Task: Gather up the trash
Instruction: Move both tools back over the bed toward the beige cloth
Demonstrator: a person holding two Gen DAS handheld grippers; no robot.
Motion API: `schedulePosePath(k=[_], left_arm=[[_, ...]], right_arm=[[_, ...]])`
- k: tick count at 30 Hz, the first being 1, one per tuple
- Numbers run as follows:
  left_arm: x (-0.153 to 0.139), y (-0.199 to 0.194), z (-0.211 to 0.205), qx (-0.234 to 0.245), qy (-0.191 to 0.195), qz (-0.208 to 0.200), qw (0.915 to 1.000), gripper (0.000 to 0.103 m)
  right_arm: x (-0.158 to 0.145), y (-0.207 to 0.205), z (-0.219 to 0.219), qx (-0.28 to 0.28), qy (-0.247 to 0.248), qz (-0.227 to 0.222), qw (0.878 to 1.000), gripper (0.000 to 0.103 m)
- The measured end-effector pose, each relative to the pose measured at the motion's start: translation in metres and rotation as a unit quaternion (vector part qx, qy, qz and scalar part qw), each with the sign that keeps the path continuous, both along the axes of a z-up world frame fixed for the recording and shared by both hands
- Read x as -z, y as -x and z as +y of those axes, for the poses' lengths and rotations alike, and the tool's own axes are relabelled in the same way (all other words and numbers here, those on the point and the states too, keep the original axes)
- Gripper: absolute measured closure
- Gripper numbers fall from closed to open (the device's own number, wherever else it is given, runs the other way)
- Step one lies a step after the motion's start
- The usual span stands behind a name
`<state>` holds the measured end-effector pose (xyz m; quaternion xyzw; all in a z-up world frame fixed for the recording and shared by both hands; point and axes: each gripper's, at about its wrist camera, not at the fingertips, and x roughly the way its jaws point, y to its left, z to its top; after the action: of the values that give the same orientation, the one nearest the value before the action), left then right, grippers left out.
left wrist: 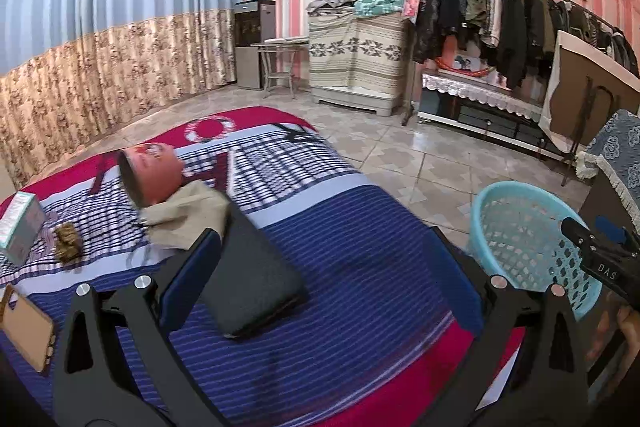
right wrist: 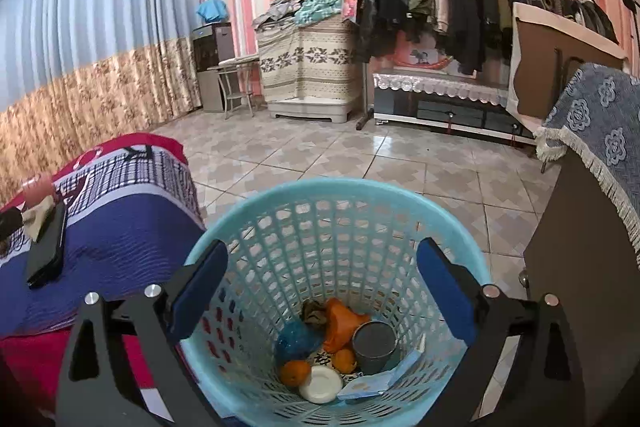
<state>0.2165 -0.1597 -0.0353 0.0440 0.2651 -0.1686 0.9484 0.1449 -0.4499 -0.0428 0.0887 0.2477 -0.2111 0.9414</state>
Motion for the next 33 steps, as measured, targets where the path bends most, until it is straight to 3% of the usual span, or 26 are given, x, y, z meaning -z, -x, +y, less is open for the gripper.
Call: schedulePosePath(k=[20, 26, 33], left_arm=[[0.004, 0.011, 0.14, -0.097, -0.003, 0.004, 0.9953, 0.006], [0.004, 0.013, 0.186, -0.133, -0.003, 0.01, 0.9911, 0.006], [0.009, 0.012, 0.232, -0.173, -0.015, 0.011, 0.9848, 0.006]], right_arm=[[-0.009, -0.012, 0.09, -0.102, 0.007, 0.014, 0.995, 0.009], [-0.006, -0.025, 0.134, -0.15, 0.035, 0.038, 0.987, 0.009], [-0.009, -0.046, 0.186, -0.208, 0.026, 0.039, 0.977, 0.009]])
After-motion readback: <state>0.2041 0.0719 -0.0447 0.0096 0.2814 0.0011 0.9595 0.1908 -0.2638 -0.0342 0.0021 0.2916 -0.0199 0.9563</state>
